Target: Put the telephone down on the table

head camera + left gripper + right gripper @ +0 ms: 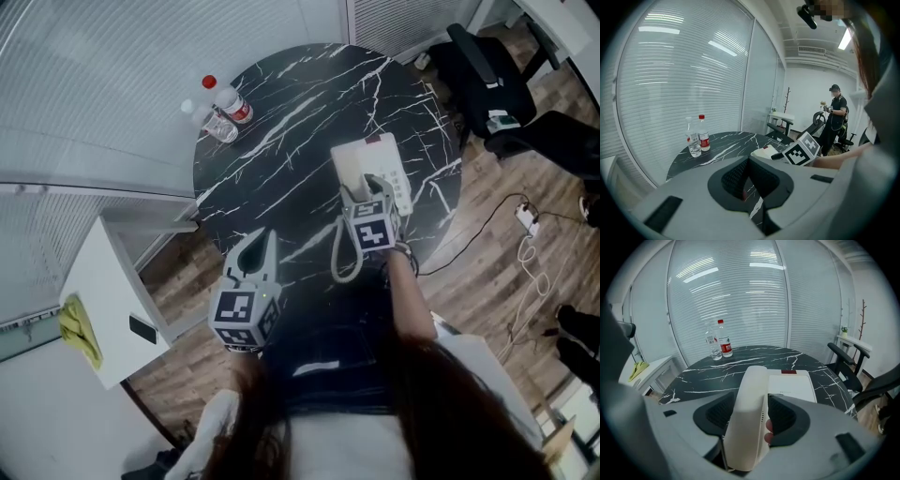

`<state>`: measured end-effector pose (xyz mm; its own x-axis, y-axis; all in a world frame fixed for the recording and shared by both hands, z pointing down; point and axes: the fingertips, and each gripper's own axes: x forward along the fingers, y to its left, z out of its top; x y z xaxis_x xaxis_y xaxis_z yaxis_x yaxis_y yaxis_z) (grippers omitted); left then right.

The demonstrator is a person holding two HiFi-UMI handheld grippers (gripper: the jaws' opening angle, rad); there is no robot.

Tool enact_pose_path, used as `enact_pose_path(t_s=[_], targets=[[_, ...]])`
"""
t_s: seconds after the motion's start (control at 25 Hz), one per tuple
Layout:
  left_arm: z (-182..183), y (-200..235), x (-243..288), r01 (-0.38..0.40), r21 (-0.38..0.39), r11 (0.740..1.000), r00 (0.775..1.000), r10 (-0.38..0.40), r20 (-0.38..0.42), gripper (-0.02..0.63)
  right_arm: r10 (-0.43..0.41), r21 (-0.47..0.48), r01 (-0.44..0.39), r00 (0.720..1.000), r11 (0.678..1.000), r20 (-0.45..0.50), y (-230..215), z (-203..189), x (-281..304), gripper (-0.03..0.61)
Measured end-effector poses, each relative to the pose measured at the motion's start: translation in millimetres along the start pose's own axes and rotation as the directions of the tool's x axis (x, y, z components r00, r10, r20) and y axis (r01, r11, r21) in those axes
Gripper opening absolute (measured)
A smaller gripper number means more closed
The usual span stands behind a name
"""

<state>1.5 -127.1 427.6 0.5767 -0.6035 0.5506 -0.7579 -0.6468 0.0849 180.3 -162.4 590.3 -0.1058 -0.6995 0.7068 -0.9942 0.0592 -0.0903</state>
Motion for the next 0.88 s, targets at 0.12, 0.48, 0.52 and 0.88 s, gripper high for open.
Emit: enact_pose_path(t_s=[0.12,0.48,0.52,0.88], targets=[[0.0,3.2,1.3,0.002,0.001,1.000,1.000,-0.002,-0.009,0.000,-0.007,0.010,0.007,1.000,1.000,-0.004,-0.6,-0.3,3.4,0.253],[-1.9,13.5,5.7,0.004,0.011,1.000,1.000,-0.004,-0.028,0.000,-0.021,0.029,0.022,1.000,0.999,-0.014,-0.2,-1.8,13.1,0.256],[-2.0,14.5,6.1,0.006,0.011,1.000,1.000,-0.005,-0.030,0.000,-0.023,0.028,0.024,1.000,0.999,-0.016,-0.2,-2.1,14.4,0.256],[3.6,26.7,7.6,-0.003,0.014,1.000,0.999,0.004,-0.042,0.000,-0.047,0.067,0.049,0.998,0.997,-0.030,-1.2,-4.2,22.1,0.256]])
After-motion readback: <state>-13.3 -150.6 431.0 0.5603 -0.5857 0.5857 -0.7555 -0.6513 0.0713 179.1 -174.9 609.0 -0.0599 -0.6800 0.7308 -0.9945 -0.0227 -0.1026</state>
